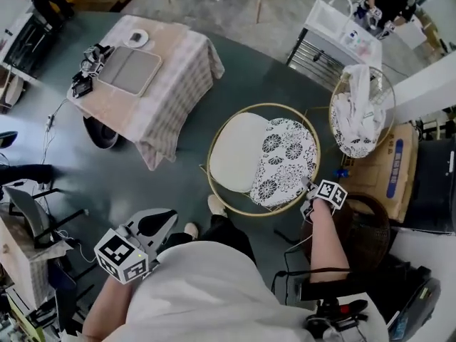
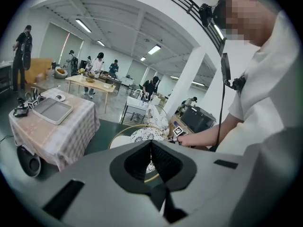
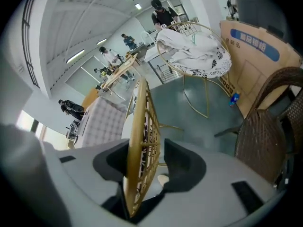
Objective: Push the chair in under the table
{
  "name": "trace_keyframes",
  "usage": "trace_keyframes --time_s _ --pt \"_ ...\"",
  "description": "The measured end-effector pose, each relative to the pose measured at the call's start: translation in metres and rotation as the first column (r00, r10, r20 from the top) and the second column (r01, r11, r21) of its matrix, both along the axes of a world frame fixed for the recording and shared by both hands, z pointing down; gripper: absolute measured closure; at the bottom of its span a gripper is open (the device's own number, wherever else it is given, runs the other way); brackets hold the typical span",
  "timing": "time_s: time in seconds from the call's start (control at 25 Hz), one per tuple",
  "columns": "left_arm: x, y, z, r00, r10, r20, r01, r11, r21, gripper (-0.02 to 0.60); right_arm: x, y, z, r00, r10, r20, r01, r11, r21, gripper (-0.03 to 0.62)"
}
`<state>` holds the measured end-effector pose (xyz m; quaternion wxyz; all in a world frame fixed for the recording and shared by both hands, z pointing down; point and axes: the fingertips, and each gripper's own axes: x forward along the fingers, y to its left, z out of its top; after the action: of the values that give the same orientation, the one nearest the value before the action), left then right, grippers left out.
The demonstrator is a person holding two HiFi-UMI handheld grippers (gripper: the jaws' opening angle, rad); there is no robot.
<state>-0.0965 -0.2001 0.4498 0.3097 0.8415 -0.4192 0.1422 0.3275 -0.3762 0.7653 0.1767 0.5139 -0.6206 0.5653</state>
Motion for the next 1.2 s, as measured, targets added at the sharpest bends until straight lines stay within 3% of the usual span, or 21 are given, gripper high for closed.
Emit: trace_keyframes --time_s 0.08,0.24,0.32,0.44,0.56,0.88,1.2 --pt "-0.005 -0.002 0.000 0.999 -0.034 0.001 0.034 0.999 -0.010 0.569 -0.006 -0.003 0.003 0.998 0.047 0.033 -0.046 0.999 -0.018 0.478" --pt "-0.019 -0.007 0.000 0.996 -0.089 -0.003 0.089 0.996 -0.011 0.569 -0.004 0.000 0.002 0.963 0.264 0.057 -0.262 0.964 -0.053 0.497" --pt "-0.027 -0.009 -0.001 0.993 -0.118 -0.008 0.118 0.993 -0.003 0.569 -0.002 0.000 0.003 0.945 0.325 0.043 -0.323 0.945 -0.053 0.501" --pt "-0.038 -0.010 0.000 0.989 -0.150 -0.013 0.150 0.989 0.004 0.569 -0.010 0.000 0.003 0.945 0.327 0.015 -0.326 0.943 -0.064 0.516" --pt "-0.043 -0.011 0.004 0.986 -0.164 -0.018 0.164 0.986 -0.004 0.569 -0.032 -0.003 0.004 0.942 0.333 0.044 -0.329 0.941 -0.074 0.513" --pt "-0.054 -0.016 0.001 0.979 -0.202 -0.018 0.202 0.979 -0.007 0.569 -0.123 -0.036 0.003 0.935 0.339 0.101 -0.332 0.940 -0.079 0.499" --pt "-0.079 0.001 0.004 0.953 -0.304 -0.003 0.304 0.952 -0.029 0.569 -0.205 -0.073 0.003 0.929 0.341 0.142 -0.332 0.940 -0.083 0.490"
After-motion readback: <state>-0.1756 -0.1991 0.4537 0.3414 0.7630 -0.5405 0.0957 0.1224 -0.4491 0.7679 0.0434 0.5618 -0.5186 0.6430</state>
